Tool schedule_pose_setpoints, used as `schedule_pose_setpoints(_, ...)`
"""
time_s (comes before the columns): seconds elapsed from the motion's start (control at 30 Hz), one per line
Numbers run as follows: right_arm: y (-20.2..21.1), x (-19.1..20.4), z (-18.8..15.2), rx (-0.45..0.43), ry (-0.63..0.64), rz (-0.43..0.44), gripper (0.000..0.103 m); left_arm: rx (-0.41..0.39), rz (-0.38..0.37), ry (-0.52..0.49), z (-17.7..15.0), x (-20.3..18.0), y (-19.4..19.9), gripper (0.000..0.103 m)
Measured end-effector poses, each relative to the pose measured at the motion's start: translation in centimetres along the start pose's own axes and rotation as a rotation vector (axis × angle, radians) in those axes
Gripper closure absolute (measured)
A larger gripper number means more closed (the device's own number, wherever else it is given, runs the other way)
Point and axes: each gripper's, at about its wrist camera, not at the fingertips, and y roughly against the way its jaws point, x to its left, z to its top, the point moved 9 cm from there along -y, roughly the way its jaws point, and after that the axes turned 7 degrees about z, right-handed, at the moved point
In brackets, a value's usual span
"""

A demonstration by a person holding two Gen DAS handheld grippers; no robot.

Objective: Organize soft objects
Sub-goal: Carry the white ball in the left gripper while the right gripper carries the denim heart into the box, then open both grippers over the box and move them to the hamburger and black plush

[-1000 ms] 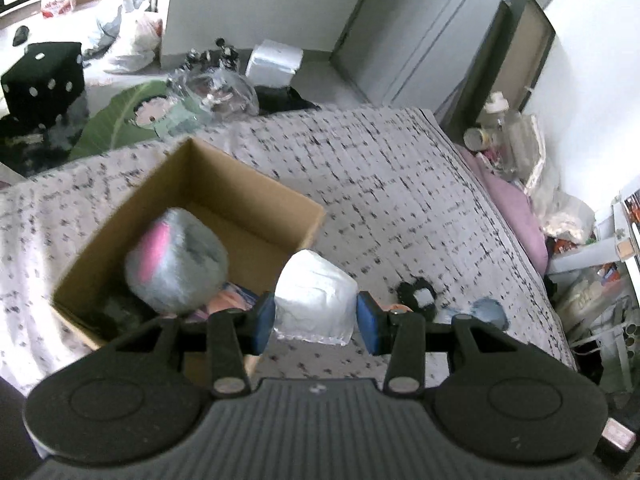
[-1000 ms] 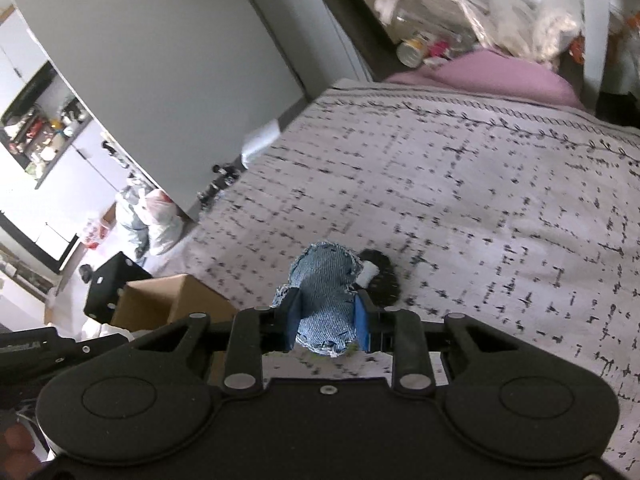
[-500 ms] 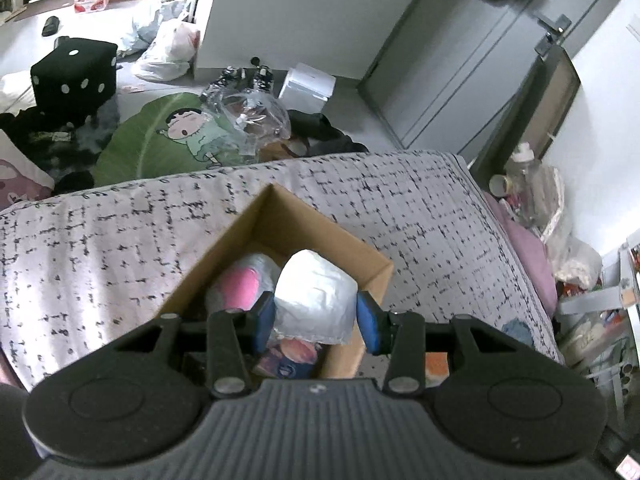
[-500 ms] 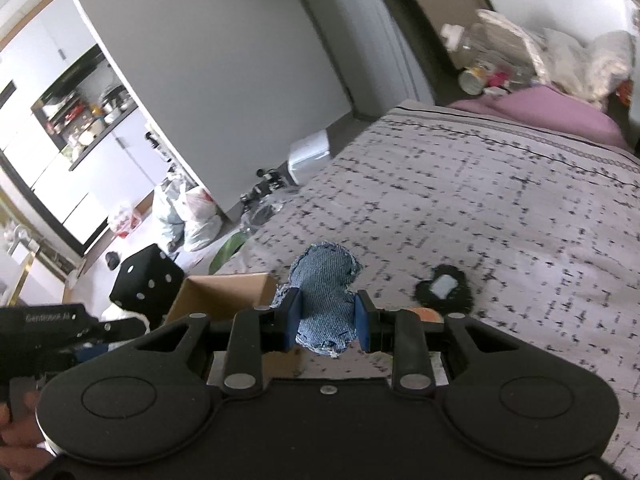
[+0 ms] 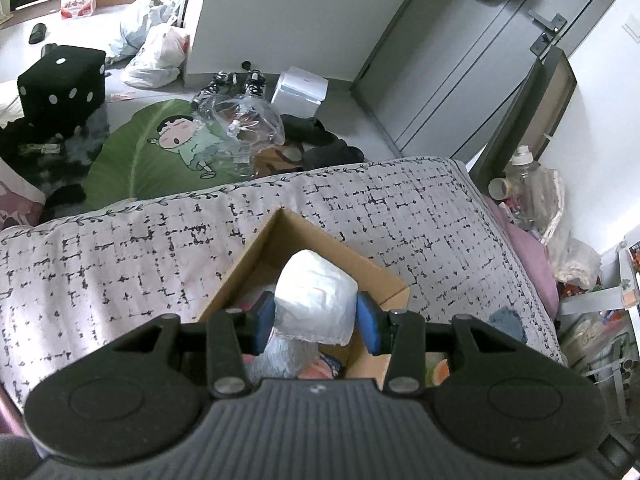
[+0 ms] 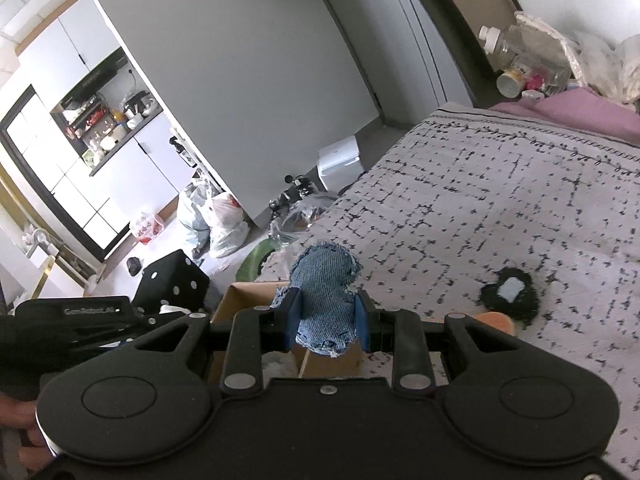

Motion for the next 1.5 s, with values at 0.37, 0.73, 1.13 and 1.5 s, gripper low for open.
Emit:
schedule_pose_setpoints(0.37,-3.7,2.1,-1.1,0.048,-0.008,0.036,0.074,0.039,-0.014,-0.010,1.0,0.5,-2.7,0.060)
schedule_pose_setpoints(0.73,-4.5,0.5,-0.1,0.059,-0.074,0.002,0.044,0.074,-0.007,-0.046,1.8,0.2,-4.0,0.060)
schedule_pose_setpoints(1.13,-3.1,-1.4,0.3,0.076,-0.086,-0.084,0.023,0.057,0.011,-0.086,2.4,-1.3,-4.2,0.043)
schedule_pose_setpoints(1.5,-1.2,-4.0,0.7,0.088,-0.100,-0.153,0.017,0.029,0.038,-0.110,1.8,-3.0,-2.7,0.026)
